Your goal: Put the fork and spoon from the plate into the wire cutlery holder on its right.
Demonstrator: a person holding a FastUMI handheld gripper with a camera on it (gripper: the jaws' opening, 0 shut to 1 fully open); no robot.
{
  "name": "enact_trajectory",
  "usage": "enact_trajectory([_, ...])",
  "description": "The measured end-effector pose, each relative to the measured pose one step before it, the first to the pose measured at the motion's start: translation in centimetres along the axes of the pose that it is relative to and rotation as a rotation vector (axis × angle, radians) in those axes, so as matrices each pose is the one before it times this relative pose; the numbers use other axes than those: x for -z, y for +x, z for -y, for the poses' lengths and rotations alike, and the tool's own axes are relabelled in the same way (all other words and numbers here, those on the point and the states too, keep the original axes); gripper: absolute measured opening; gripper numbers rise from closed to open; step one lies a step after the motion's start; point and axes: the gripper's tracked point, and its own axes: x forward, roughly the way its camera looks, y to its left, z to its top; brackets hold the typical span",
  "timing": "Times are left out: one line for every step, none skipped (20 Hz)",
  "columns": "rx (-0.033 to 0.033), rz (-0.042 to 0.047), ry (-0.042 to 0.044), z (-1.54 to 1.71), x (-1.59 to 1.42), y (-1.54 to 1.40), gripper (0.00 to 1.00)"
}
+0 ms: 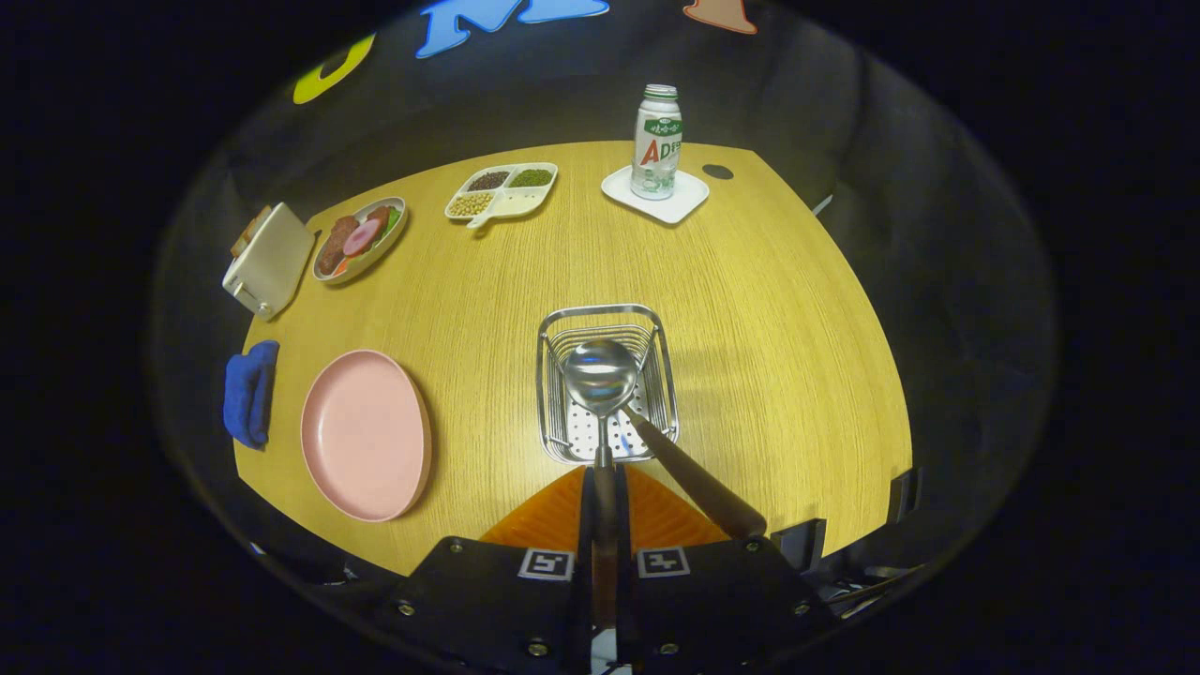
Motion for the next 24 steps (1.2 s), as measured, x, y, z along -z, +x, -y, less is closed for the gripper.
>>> enact_trajectory([0.00029,0.00649,0.00212,0.046,-0.306,-0.051,0.12])
enact_trajectory([-0.00208,0.00609,0.00414,-0.027,-0.196,-0.024,0.13])
enact_trajectory([-0.00064,0.00090,0.00303,-0.079,0.022,-0.041,0.14])
enact_trajectory([0.00104,0.00070,0.00273,0.033,-0.066,-0.094,0.17])
enact_trajectory([0.00484,-0.00119,-0.00066,0.095,0.071,0.146,0.18])
enact_trajectory([-0.00194,-0.00192,-0.00183,-0.121,0.077,0.090,0.19])
enact_trajectory([-0.00313,-0.00452,-0.00188,-0.120,0.233,-0.071,0.21])
enact_trajectory([-0.00264,-0.00472,-0.00125,-0.095,0.223,0.057,0.21])
enact_trajectory([-0.00076,-0.00258,0.00005,0.000,0.201,-0.004,0.21])
enact_trajectory([-0.00087,-0.00155,0.00093,-0.001,0.144,-0.030,0.21])
enact_trajectory([-0.00138,-0.00047,0.00169,-0.050,0.103,-0.031,0.21])
enact_trajectory([0.00124,0.00325,0.00161,0.046,0.000,-0.080,0.21])
enact_trajectory([0.00193,0.00464,0.00136,0.064,-0.057,-0.083,0.21])
enact_trajectory([0.00218,0.00789,0.00238,0.133,-0.183,-0.160,0.21])
enact_trajectory([0.00314,0.00730,0.00244,0.103,-0.122,-0.082,0.21])
enact_trajectory([0.00358,0.00937,0.00160,0.146,-0.225,-0.150,0.21])
enact_trajectory([0.00507,0.00985,0.00145,0.166,-0.105,-0.180,0.21])
enact_trajectory([0.00043,0.00700,0.00149,0.102,-0.182,-0.158,0.21])
enact_trajectory([-0.00168,0.00901,0.00342,0.012,-0.185,-0.099,0.21])
enact_trajectory([-0.00213,0.00779,0.00450,0.004,-0.164,-0.102,0.22])
enact_trajectory([-0.00535,0.00646,0.00458,-0.051,-0.073,-0.094,0.22])
enact_trajectory([-0.00214,0.00990,0.00363,-0.070,-0.249,-0.095,0.22])
enact_trajectory([-0.00080,0.01446,0.00198,0.019,-0.292,0.011,0.22])
enact_trajectory([-0.00106,0.01638,-0.00017,-0.083,-0.418,-0.192,0.22])
